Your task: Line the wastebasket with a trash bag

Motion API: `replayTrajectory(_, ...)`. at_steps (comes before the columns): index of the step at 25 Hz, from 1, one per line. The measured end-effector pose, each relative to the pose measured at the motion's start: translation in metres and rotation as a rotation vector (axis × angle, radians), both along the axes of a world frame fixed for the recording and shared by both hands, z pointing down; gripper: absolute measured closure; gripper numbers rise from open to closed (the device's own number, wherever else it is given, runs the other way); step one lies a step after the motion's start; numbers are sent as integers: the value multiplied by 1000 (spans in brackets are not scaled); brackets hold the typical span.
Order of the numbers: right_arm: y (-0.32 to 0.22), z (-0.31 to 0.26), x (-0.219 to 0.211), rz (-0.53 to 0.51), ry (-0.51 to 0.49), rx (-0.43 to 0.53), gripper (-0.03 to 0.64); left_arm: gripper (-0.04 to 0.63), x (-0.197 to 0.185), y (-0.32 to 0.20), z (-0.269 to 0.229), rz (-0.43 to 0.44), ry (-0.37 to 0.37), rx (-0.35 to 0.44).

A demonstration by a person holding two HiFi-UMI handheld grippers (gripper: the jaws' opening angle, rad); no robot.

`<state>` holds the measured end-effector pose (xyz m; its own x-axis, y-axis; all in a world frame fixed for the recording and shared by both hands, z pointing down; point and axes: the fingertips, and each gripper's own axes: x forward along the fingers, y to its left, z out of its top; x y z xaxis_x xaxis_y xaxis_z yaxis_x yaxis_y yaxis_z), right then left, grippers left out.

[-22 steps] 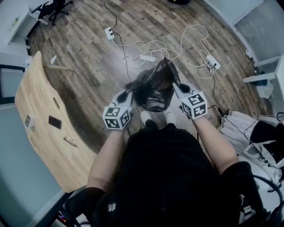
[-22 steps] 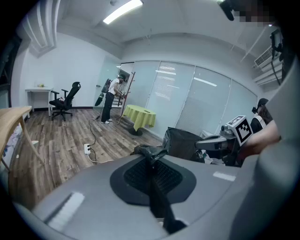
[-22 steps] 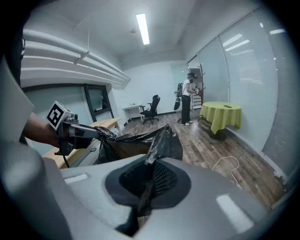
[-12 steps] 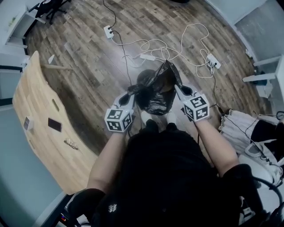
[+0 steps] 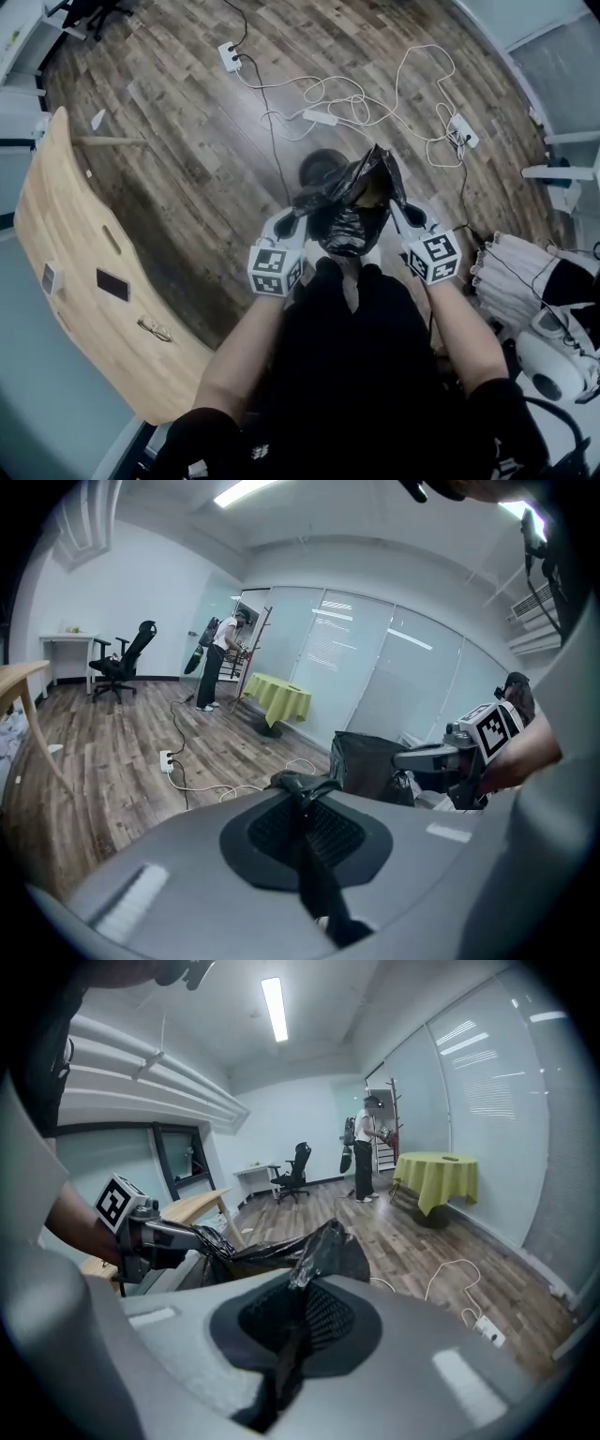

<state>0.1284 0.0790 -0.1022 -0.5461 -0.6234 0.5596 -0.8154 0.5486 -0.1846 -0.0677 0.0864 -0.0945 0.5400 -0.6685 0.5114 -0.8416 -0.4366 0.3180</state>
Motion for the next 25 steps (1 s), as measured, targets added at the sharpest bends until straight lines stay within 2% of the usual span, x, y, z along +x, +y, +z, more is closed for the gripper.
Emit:
replayTrajectory(7, -29, 28, -25, -40, -5, 21, 615, 592, -12, -28, 39, 4, 0, -21)
replayTrajectory(14, -45, 69, -34, -67, -24, -23, 615, 592, -5, -31, 80, 32, -23, -61)
replayTrajectory(20, -61, 107, -39, -103, -60, -54, 615, 592, 10, -45, 114, 5, -30, -88)
replayTrajectory(25, -78, 117, -43, -142, -124, -65, 615, 592, 20, -60, 124, -27, -34, -100)
